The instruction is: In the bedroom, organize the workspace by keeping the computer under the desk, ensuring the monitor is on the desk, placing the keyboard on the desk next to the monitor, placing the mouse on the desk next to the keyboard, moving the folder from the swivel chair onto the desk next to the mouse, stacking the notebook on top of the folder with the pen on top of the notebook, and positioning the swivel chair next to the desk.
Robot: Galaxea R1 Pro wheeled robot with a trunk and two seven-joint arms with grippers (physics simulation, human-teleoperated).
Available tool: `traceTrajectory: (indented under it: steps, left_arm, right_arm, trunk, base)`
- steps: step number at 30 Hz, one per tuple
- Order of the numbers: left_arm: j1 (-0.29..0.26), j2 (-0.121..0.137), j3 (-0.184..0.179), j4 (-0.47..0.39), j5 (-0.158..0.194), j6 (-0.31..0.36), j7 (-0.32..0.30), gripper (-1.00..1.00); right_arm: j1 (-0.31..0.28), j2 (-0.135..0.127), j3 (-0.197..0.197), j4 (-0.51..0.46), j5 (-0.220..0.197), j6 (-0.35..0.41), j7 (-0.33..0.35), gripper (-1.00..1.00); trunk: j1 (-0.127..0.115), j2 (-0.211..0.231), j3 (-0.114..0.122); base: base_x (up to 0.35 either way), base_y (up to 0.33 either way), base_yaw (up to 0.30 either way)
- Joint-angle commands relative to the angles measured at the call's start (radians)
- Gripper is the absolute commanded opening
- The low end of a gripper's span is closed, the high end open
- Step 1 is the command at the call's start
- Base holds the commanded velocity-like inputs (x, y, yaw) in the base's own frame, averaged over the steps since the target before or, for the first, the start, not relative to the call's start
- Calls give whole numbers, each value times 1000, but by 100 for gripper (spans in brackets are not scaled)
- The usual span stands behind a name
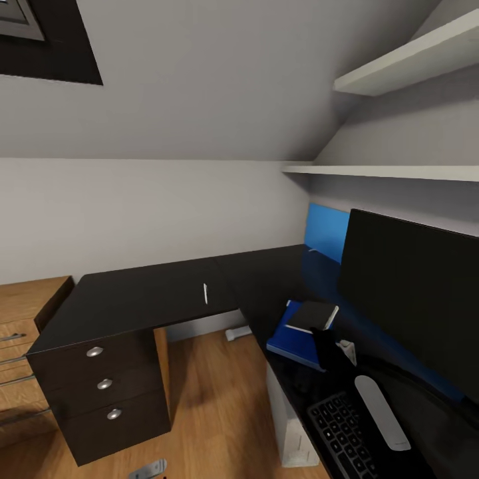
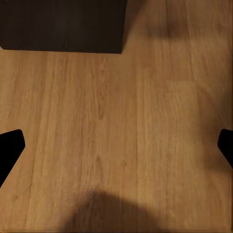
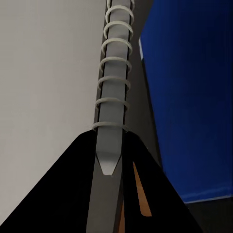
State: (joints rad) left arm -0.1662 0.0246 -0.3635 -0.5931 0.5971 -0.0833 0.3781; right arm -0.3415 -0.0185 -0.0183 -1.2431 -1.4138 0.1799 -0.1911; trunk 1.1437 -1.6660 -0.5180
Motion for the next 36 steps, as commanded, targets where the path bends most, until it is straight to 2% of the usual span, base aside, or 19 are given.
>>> traceTrajectory:
  steps: [1, 36]
  left_arm:
    - [-1, 1, -8, -1, 11, -6, 7, 100]
    - [-1, 1, -7, -1, 13, -6, 8, 100]
  right_arm:
    - [-1, 0, -2, -2, -8, 4, -5, -100]
    - [-1, 6, 3, -1, -12, 4, -1, -100]
  trunk:
    - [0, -1, -1]
    - [0, -1, -1]
  base:
    - [0, -52, 0]
    - [0, -5, 0]
